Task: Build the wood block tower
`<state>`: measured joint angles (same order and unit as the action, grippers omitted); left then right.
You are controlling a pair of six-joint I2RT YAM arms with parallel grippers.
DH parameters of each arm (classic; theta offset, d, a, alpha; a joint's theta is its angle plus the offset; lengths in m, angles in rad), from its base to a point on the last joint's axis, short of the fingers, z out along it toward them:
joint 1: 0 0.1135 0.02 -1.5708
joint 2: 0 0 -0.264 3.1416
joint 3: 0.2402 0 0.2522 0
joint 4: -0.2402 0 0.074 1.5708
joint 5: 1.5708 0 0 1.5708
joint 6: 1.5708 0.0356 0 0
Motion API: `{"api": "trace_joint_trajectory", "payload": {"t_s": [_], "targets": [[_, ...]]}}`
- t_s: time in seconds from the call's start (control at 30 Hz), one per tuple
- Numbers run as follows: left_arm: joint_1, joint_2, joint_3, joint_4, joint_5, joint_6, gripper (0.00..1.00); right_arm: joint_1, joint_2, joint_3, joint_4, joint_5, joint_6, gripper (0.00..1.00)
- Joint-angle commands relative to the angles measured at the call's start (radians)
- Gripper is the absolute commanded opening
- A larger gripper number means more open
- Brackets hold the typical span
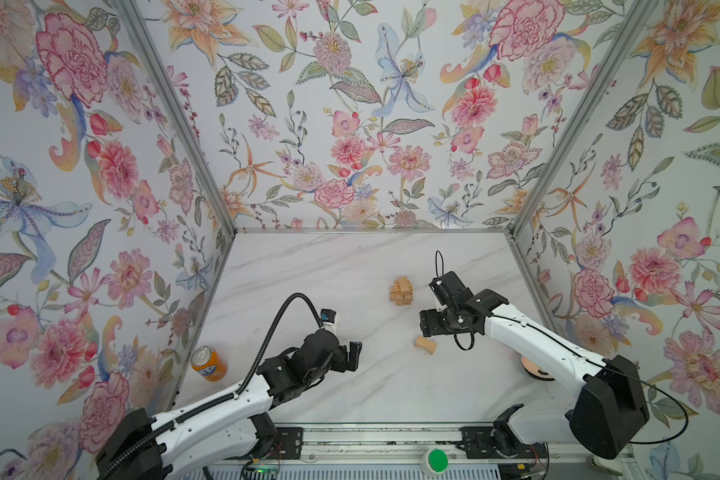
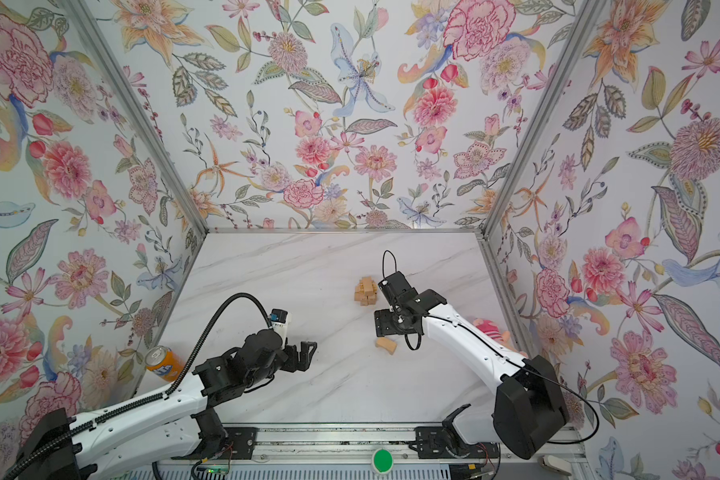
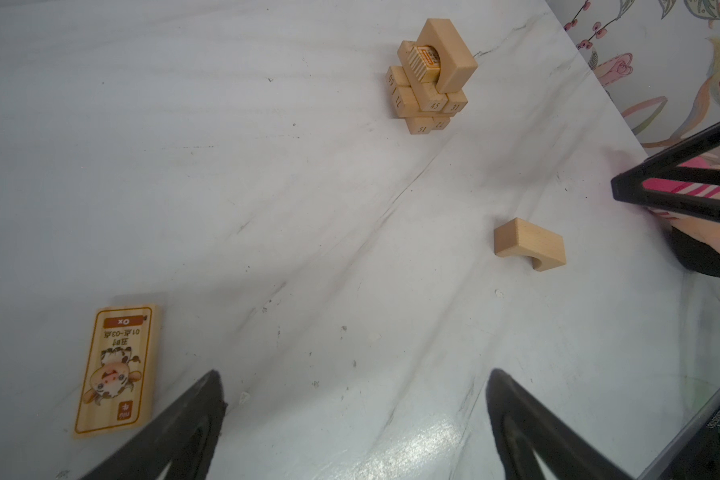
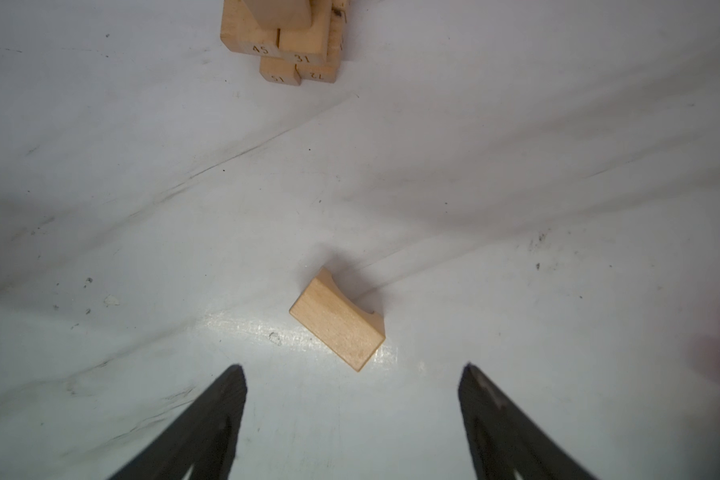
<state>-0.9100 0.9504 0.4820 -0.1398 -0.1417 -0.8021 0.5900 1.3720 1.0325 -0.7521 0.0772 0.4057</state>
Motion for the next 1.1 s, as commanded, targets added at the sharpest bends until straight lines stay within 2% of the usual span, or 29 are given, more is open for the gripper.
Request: {"api": "trace_joint_trajectory", "payload": {"t_s": [0.0,0.27,0.53,0.73,1.07], "targets": [[-0.012,0.013,-0.005,0.018,-0.036,-0.004,0.99,-0.013,-0.016,-0.012,0.024,-0.017,0.022,0.82],[0.01,0.062,0.038,0.012,-0.061,0.057,0.99,-0.022,0.039,0.027,0.027,-0.046,0.032,0.82],[0.156,0.053,0.044,0.033,0.036,0.123,0.99,-0.04,0.152,0.165,0.027,-0.061,0.013,0.81],[0.224,0.048,0.066,0.01,0.057,0.152,0.99,-0.036,0.265,0.314,0.02,-0.087,-0.011,0.8],[0.344,0.046,0.011,-0.009,0.097,0.13,0.98,-0.022,0.403,0.542,-0.039,-0.122,-0.065,0.82]]}}
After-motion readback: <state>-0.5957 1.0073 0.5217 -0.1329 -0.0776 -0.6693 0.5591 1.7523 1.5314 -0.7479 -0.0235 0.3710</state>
